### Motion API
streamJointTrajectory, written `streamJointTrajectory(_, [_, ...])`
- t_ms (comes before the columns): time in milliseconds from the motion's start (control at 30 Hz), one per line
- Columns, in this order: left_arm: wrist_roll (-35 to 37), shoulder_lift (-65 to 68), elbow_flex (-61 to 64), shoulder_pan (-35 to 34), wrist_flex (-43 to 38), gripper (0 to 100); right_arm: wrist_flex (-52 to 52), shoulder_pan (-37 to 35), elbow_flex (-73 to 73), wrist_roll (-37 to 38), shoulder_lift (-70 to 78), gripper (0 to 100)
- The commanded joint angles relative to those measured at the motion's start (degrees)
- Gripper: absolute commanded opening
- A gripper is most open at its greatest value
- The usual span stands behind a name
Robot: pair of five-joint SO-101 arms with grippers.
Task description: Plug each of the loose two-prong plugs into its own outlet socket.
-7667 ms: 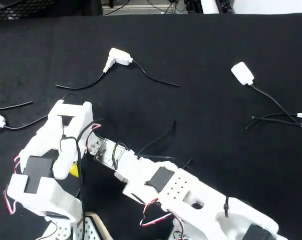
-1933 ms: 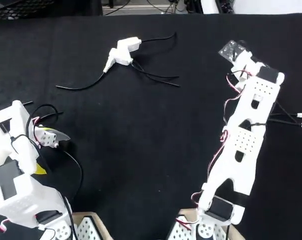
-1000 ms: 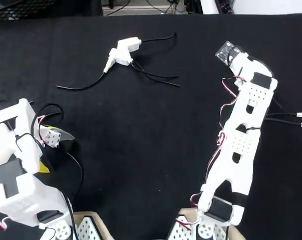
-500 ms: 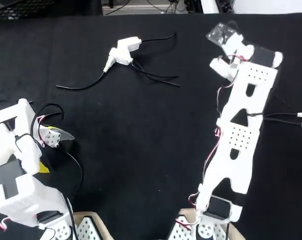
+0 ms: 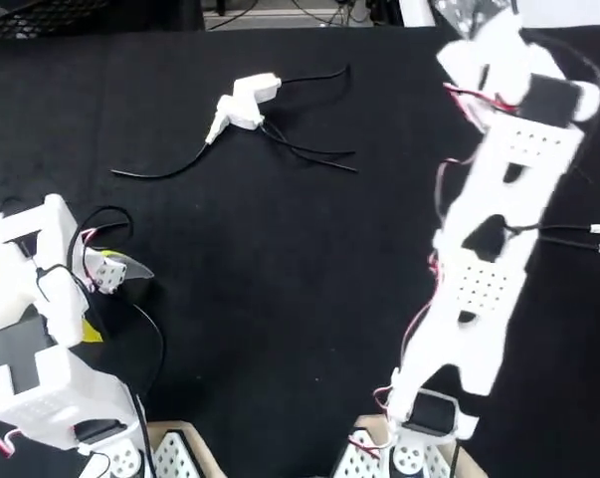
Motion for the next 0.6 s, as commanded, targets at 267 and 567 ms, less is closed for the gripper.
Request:
streamJointTrajectory(267, [0.26, -1.67, -0.13, 1.10, 0.00, 45, 1.41, -26.99, 42.24, -10.46, -31.16, 1.1])
streamJointTrajectory(567, [-0.09, -1.67, -0.13, 0.57, 0.09, 45, 1.05, -43.34, 73.19, -13.10, -45.23, 1.1])
